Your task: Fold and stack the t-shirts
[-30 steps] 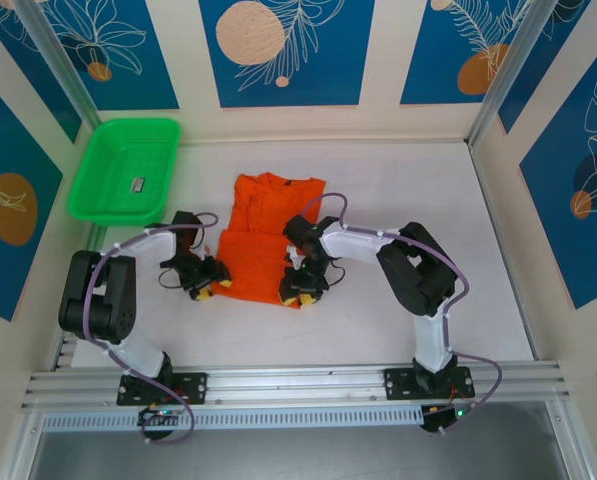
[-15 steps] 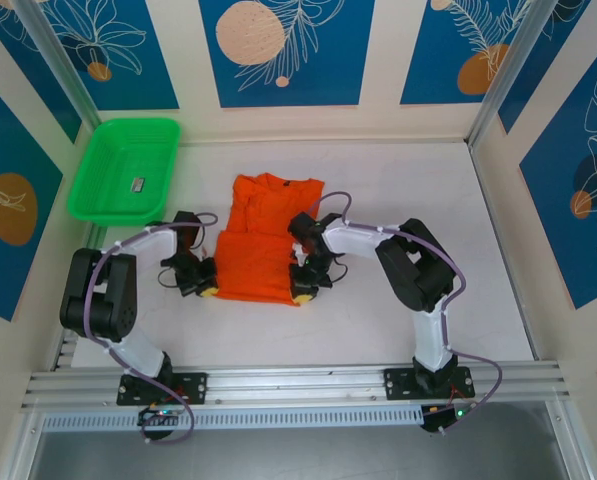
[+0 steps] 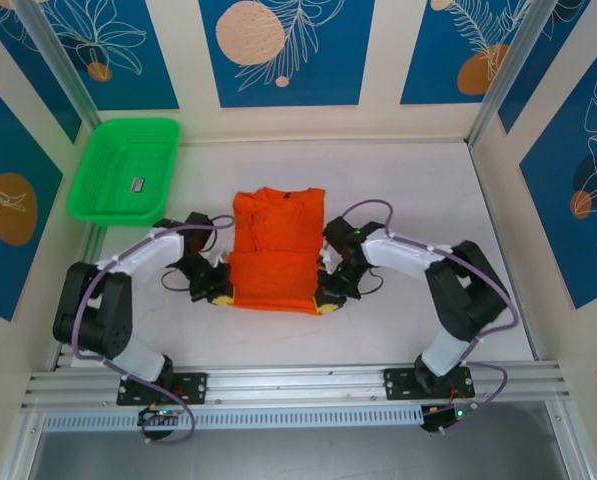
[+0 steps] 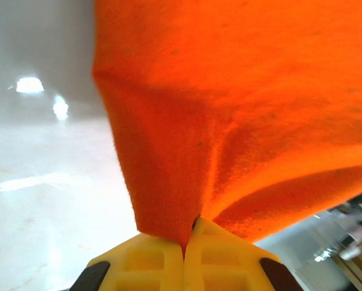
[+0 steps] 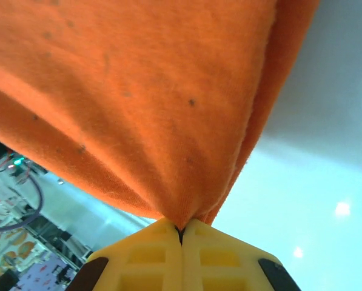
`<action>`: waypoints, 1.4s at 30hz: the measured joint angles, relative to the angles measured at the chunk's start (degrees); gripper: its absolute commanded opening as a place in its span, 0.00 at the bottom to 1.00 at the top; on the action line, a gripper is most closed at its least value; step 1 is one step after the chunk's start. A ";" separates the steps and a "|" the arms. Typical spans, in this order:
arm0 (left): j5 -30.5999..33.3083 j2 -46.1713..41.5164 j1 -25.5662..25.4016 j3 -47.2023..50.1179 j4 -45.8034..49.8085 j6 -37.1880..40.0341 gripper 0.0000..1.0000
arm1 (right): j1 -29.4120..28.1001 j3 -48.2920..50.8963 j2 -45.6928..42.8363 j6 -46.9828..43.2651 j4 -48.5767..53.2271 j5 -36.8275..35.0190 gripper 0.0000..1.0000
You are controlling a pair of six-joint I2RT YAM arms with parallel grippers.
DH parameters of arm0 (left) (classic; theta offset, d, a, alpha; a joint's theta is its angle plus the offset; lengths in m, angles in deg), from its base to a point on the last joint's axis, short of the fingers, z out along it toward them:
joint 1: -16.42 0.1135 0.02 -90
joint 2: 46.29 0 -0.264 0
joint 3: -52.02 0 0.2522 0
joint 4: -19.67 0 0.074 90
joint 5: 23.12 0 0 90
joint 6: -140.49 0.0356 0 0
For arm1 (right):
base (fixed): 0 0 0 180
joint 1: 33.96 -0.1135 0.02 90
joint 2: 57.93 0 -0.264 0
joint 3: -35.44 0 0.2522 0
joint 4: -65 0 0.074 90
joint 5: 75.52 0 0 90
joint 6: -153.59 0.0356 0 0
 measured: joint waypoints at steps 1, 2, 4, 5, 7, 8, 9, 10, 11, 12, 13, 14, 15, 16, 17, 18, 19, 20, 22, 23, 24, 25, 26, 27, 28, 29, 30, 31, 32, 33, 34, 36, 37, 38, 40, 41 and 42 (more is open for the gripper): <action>-1.40 -0.66 -0.02 -0.72 0.35 -0.07 0.00 | 1.27 0.37 -1.92 0.00 0.37 0.76 0.00; -2.62 -0.90 -0.04 -1.92 0.70 -0.22 0.00 | 2.69 0.42 -3.50 -0.02 0.83 1.36 0.00; -4.44 -0.46 -0.04 -5.66 1.18 -0.72 0.00 | 6.23 0.28 -6.34 -0.04 1.20 2.75 0.00; -5.05 0.09 -0.04 -7.67 1.31 -0.98 0.00 | 7.78 -0.02 -7.04 -0.11 1.51 3.23 0.00; -6.19 2.54 -0.04 -14.03 1.88 -1.77 0.00 | 11.69 -1.97 -7.21 -0.28 2.64 4.20 0.00; -6.47 3.85 -0.04 -16.68 1.92 -2.10 0.00 | 13.22 -3.52 -6.69 -0.42 3.21 4.57 0.00; -6.84 5.46 -0.02 -19.85 1.79 -2.69 0.00 | 14.58 -5.73 -5.79 -0.46 3.76 4.87 0.00; -7.06 7.10 0.04 -22.71 1.53 -3.32 0.00 | 15.87 -8.55 -4.39 -0.46 4.26 5.01 0.00; -7.15 8.46 0.11 -24.70 1.09 -3.85 0.00 | 16.68 -10.95 -3.02 -0.46 4.39 5.07 0.00; -7.19 10.16 0.20 -27.12 0.85 -4.72 0.00 | 17.42 -14.62 -0.90 -0.42 5.16 5.03 0.00; -7.15 11.76 0.31 -29.14 0.63 -5.31 0.00 | 17.90 -18.29 1.51 -0.37 5.55 4.98 0.00; -7.13 13.38 0.44 -30.99 0.46 -6.01 0.00 | 18.29 -21.55 3.76 -0.13 5.62 4.90 0.00; -6.97 15.17 0.59 -33.05 0.11 -6.69 0.00 | 18.69 -25.03 6.25 0.33 5.60 4.81 0.00; -6.86 16.76 0.70 -34.62 -0.70 -7.28 0.00 | 18.97 -27.61 8.33 0.72 5.03 4.76 0.00; -6.73 17.79 0.79 -35.41 -1.38 -7.69 0.00 | 19.10 -28.76 9.46 0.94 4.55 4.63 0.00; -6.67 18.43 0.85 -35.67 -1.92 -8.02 0.00 | 19.21 -29.27 10.25 1.18 4.35 4.59 0.00; -6.29 19.15 1.03 -36.04 -1.81 -8.44 0.00 | 19.32 -29.68 10.99 1.55 4.92 4.55 0.00; -5.55 20.63 1.20 -38.38 0.22 -9.29 0.00 | 19.54 -33.75 13.62 2.58 9.38 4.17 0.00; -4.00 25.22 1.79 -44.65 -1.33 -10.62 0.00 | 19.80 -44.41 21.24 4.00 9.62 4.00 0.00; -3.30 26.75 2.19 -46.51 -2.27 -11.02 0.00 | 19.87 -48.46 24.52 4.63 8.83 4.00 0.00; -2.32 28.30 2.73 -48.13 -3.37 -11.54 0.00 | 19.98 -51.71 27.34 5.42 8.48 3.98 0.00; -1.44 29.40 3.30 -49.09 -4.17 -12.20 0.00 | 20.17 -54.86 30.25 6.23 8.61 3.98 0.00; -0.74 30.23 3.74 -49.79 -4.46 -12.70 0.00 | 20.33 -57.27 32.46 6.95 8.72 3.98 0.00; 0.11 31.23 4.26 -50.66 -4.92 -13.40 0.00 | 20.48 -60.26 35.19 7.78 8.92 3.98 0.00; 0.76 32.22 4.68 -51.52 -5.27 -13.99 0.00 | 20.63 -63.36 37.94 8.70 9.18 3.96 0.00; 1.33 33.09 5.03 -52.37 -5.44 -14.47 0.00 | 20.76 -65.68 39.93 9.55 9.31 3.98 0.00; 2.12 34.29 5.40 -53.46 -5.70 -15.15 0.00 | 20.92 -68.50 42.36 10.60 9.60 4.02 0.03; 2.80 35.47 5.70 -54.31 -6.23 -15.67 0.14 | 21.07 -71.38 44.85 11.96 9.55 4.07 0.11; 3.37 36.33 5.92 -54.80 -6.86 -16.17 0.26 | 21.20 -73.31 46.58 13.05 9.46 4.26 0.20; 3.91 37.53 6.16 -55.47 -7.32 -16.90 0.36 | 21.40 -75.23 48.46 14.29 9.35 4.55 0.31; 4.42 38.88 6.45 -56.52 -7.41 -17.46 0.48 | 21.64 -77.18 50.38 15.89 9.42 4.66 0.40; 5.66 41.86 6.95 -59.71 -6.82 -18.36 0.56 | 22.32 -80.35 53.42 17.86 9.81 4.85 0.60; 6.58 43.45 7.26 -61.64 -6.49 -18.45 0.64 | 22.86 -81.15 54.60 18.80 9.84 4.90 0.61; 7.56 44.24 7.52 -62.58 -6.51 -18.64 0.72 | 23.41 -81.20 55.12 19.56 9.81 5.01 0.61; 10.54 44.46 8.22 -62.88 -5.88 -18.80 0.78 | 25.05 -81.02 55.63 20.68 10.43 4.92 0.61; 11.78 44.26 8.55 -63.06 -5.40 -18.69 0.77 | 25.83 -80.61 55.52 20.83 10.47 4.81 0.61; 13.44 43.87 8.90 -63.21 -5.07 -18.51 0.75 | 26.82 -79.45 54.73 20.85 10.23 4.48 0.59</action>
